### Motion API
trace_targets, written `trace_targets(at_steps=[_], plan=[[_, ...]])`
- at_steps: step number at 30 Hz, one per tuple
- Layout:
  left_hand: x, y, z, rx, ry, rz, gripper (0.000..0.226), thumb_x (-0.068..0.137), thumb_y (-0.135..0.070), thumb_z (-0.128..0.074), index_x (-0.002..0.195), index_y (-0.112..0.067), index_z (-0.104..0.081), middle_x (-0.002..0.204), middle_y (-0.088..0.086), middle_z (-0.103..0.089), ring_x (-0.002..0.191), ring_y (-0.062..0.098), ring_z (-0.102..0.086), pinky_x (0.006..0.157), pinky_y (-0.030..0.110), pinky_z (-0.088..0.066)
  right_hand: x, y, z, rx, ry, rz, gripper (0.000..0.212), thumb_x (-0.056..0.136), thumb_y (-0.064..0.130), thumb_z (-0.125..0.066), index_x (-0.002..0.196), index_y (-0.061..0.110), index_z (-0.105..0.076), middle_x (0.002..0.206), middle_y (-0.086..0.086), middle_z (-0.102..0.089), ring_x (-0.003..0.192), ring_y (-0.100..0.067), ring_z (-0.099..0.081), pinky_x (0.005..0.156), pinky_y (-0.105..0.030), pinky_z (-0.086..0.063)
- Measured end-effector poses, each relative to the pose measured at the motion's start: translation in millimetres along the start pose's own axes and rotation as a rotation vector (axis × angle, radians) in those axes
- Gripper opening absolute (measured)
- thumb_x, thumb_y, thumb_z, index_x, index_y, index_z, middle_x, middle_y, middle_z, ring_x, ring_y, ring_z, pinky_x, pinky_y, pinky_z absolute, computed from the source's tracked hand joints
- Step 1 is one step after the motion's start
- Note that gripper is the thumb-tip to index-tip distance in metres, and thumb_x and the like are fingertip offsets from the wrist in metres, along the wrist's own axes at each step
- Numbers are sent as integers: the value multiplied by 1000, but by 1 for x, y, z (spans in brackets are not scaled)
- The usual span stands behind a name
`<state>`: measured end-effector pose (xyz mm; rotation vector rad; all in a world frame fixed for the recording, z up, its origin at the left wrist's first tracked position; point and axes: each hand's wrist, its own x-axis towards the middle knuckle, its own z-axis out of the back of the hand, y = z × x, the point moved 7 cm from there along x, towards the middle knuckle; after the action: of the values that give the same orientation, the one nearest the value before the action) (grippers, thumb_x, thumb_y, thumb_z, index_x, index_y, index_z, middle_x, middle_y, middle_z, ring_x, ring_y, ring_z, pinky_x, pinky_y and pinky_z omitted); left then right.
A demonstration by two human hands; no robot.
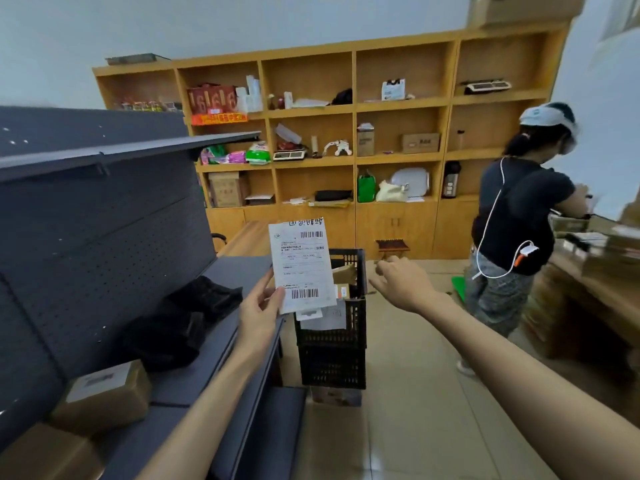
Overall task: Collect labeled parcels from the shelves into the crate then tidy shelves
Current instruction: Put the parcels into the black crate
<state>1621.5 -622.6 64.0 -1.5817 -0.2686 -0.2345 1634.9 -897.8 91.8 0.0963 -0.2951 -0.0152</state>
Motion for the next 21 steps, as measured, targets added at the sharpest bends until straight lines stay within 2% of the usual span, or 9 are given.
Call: trace_targets(at_steps=[3,5,9,12,18,21], plan=[[33,13,-16,-16,4,19,49,100,-6,-56,142,-30,-49,114,0,-74,100,8,-71,84,28,-59,28,-14,-5,-24,19,-15,39,99,47,-42,118,17,-59,120,-8,-59,110,-27,-55,90,-42,-50],[53,21,-26,-18,12,23,49,100,-7,-57,145,-26,-48,112,-1,-74,99,10,-72,86,31,-59,46,-20,-10,-44,29,-22,39,100,46,-42,119,17,-59,122,-8,-59,111,-27,-55,90,-42,-50],[90,34,-42,-17,35,23,45,100,-12,-58,134,-42,-49,108,-8,-74,100,10,-72,81,29,-60,83,-31,-25,-57,54,-34,38,100,45,-41,119,15,-57,123,-10,-58,111,-29,-55,90,-42,-49],[119,46,-51,-26,58,21,46,101,-11,-57,132,-44,-50,104,-11,-75,99,9,-71,75,25,-59,112,-36,-37,-69,64,-42,37,101,44,-40,119,15,-56,123,-10,-58,111,-29,-54,88,-41,-47],[197,77,-59,-8,109,33,48,102,-13,-57,144,-34,-49,103,-12,-76,103,10,-71,90,39,-59,187,-39,-59,-78,83,-60,37,101,45,-40,117,17,-56,120,-9,-58,109,-29,-55,87,-41,-48],[248,79,-67,-49,125,38,48,102,-11,-55,148,-26,-46,96,-18,-76,96,4,-72,85,34,-60,237,-43,-57,-89,80,-77,37,100,44,-40,114,15,-57,118,-9,-58,107,-30,-56,88,-42,-48]])
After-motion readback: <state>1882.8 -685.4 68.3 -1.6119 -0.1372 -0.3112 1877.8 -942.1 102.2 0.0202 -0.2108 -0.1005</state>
